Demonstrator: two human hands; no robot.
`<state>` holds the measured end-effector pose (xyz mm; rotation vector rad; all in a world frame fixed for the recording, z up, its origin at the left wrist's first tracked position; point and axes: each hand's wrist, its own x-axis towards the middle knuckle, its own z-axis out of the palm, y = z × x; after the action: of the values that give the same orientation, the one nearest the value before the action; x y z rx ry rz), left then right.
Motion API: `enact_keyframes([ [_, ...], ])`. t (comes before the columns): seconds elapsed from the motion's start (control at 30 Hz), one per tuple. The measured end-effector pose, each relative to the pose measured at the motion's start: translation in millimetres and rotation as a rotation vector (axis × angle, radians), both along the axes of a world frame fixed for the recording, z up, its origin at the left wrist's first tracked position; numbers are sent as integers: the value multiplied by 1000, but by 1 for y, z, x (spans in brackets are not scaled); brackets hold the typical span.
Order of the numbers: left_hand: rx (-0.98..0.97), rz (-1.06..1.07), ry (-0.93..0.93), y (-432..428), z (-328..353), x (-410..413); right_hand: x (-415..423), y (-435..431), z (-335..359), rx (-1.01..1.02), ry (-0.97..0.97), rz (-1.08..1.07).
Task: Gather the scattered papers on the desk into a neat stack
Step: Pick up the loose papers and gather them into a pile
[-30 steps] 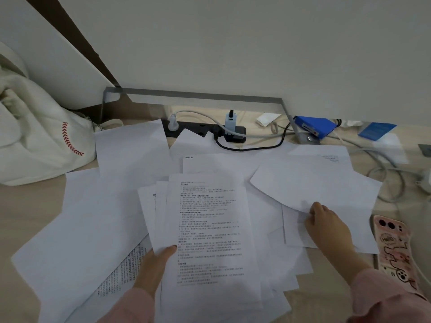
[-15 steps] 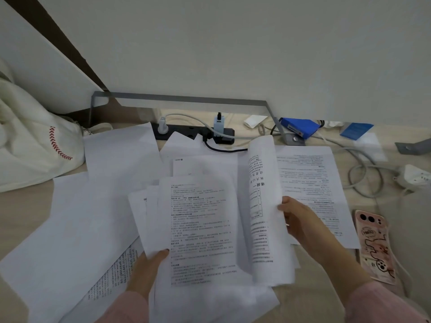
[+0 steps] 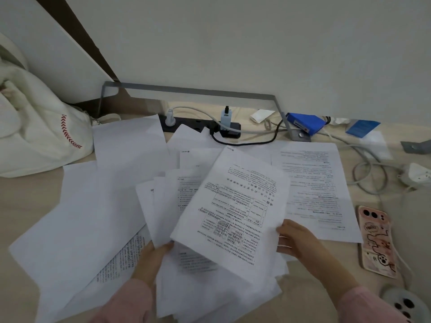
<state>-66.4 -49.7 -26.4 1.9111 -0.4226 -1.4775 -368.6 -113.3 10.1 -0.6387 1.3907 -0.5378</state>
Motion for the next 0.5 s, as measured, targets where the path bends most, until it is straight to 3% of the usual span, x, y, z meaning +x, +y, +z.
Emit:
enact_keyframes([
  [0.13,31,6,25,3,0,4,-1,-3,-5,-22,269,140],
  [0.27,56,-34,45,6,1,9,-7,-20,-1,-103,563,496],
  [0.5,75,-110,68,8,6,13,22,-43,21,-446,1072,930],
])
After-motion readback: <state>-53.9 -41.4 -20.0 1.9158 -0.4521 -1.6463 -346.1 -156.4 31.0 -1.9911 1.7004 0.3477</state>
